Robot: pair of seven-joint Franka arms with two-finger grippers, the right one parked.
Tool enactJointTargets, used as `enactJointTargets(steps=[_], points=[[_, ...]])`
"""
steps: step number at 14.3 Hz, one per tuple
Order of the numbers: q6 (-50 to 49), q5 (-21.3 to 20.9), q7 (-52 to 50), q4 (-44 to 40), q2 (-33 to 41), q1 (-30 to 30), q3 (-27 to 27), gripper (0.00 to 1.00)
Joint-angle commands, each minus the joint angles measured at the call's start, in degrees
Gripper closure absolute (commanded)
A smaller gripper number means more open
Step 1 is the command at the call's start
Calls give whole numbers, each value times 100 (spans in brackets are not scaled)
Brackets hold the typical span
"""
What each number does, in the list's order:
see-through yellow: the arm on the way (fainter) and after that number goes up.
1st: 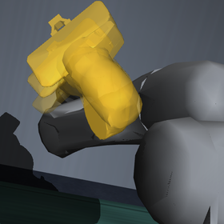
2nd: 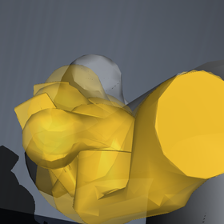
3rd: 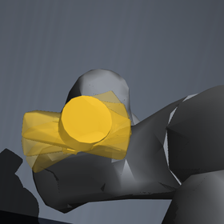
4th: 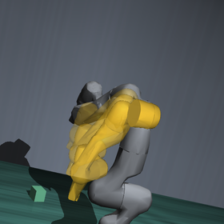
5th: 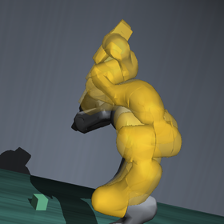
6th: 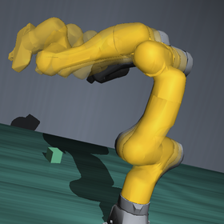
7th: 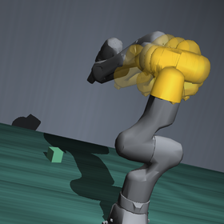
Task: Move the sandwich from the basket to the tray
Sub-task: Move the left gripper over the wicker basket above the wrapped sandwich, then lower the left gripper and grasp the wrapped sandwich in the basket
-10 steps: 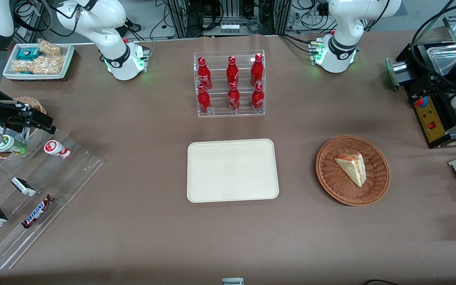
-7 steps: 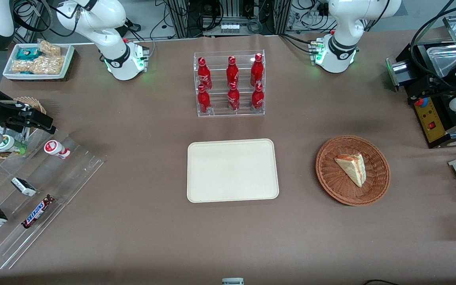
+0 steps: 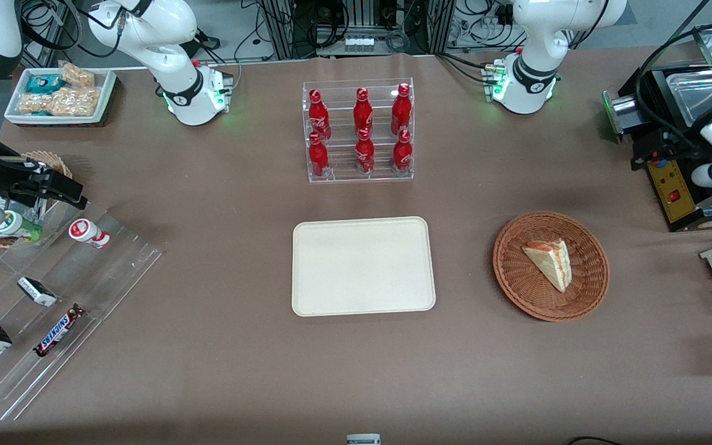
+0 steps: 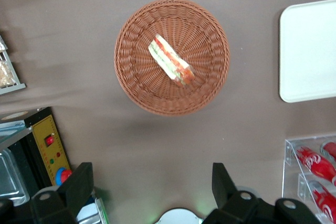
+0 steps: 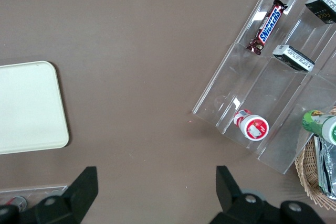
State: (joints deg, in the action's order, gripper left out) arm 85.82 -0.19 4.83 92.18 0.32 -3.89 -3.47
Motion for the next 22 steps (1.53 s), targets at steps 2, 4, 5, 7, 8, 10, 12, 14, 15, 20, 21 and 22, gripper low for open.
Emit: enactJointTargets(steps=[2, 4, 5, 7, 8, 10, 12, 14, 15, 20, 21, 22], points=[[811, -95, -289, 764, -216, -7, 4, 0], [1740, -95, -299, 1510, -225, -7, 4, 0], [2293, -95, -342, 1923, -217, -7, -4, 0], [3226, -104, -701, 2574, -225, -7, -4, 0], [3657, -104, -851, 2908, -225, -7, -4, 0], [4343, -104, -1402, 3375, -217, -7, -4, 0], [4697, -104, -2508, 3561, -243, -42, 4, 0], [4821, -104, -3878, 3570, -409, -68, 13, 0], [4935, -104, -4372, 3570, -506, -86, 22, 0], [5883, 19, -6195, 3579, -1164, -252, 57, 0], [5989, 36, -6213, 3579, -1279, -253, 57, 0], [6112, 106, -6222, 3571, -1402, -253, 57, 0]])
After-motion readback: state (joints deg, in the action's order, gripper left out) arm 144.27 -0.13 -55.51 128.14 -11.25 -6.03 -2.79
